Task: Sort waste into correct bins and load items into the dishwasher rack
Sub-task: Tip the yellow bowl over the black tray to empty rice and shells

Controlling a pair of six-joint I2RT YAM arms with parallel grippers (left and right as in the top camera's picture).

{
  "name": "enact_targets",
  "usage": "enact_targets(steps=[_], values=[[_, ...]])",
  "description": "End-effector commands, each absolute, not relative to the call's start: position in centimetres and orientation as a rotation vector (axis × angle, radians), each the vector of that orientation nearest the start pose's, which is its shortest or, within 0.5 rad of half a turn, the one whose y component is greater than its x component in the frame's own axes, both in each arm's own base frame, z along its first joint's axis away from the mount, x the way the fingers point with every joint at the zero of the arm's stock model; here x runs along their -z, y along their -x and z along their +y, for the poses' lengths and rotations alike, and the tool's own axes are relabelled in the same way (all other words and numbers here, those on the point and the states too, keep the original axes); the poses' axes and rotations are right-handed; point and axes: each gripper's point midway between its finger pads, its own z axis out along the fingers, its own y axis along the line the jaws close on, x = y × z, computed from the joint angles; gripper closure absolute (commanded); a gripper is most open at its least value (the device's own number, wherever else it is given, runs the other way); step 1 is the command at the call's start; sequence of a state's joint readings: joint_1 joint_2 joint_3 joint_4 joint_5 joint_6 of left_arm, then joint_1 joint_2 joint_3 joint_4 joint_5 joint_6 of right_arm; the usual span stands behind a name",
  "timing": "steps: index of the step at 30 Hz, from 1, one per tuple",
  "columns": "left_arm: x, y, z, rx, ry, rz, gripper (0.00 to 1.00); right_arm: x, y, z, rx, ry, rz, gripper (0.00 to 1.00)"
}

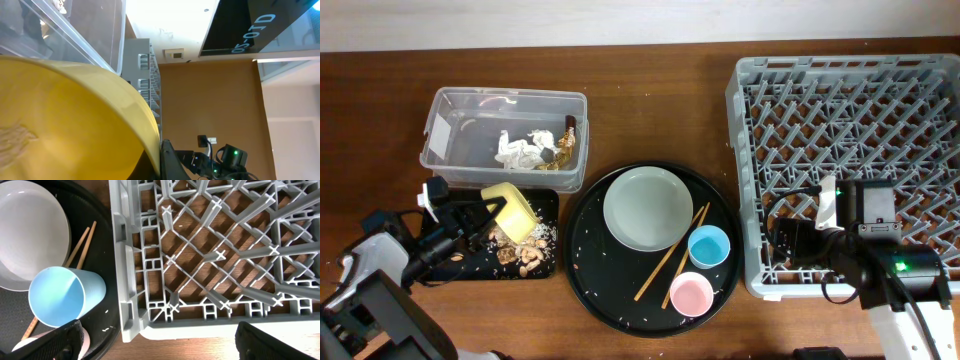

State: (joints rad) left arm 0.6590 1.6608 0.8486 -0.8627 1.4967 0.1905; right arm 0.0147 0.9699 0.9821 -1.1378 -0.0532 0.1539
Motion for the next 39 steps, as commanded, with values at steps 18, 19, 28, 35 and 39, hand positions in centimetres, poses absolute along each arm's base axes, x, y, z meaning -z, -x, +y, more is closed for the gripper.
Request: enact_targets(steps=[18, 19, 28, 35, 39], values=[[-14.2, -30.3, 2.0, 1.652, 0.516, 1.971, 1.00, -17.9, -22.3, 1.5, -0.134, -0.163, 2.676, 0.02], [-14.6, -30.2, 1.8, 1.679, 0.519, 1.949, 1.00, -17.9, -22.3, 1.5, -0.135, -0.163, 2.676, 0.02], [-15.6, -30.3, 1.7, 1.689, 0.450, 1.886, 0.88, -17.9, -22.3, 1.5, -0.135, -0.163, 2.676, 0.02], [-16.5, -30.0, -0.7, 1.704, 0.352, 1.926, 1.00, -17.9, -22.3, 1.5, -0.135, -0.163, 2.675, 0.02], [-13.3, -29.1, -1.1, 1.424, 0.307, 2.240, 1.00, -17.9, -22.3, 1.5, -0.135, -0.163, 2.675, 0.02]])
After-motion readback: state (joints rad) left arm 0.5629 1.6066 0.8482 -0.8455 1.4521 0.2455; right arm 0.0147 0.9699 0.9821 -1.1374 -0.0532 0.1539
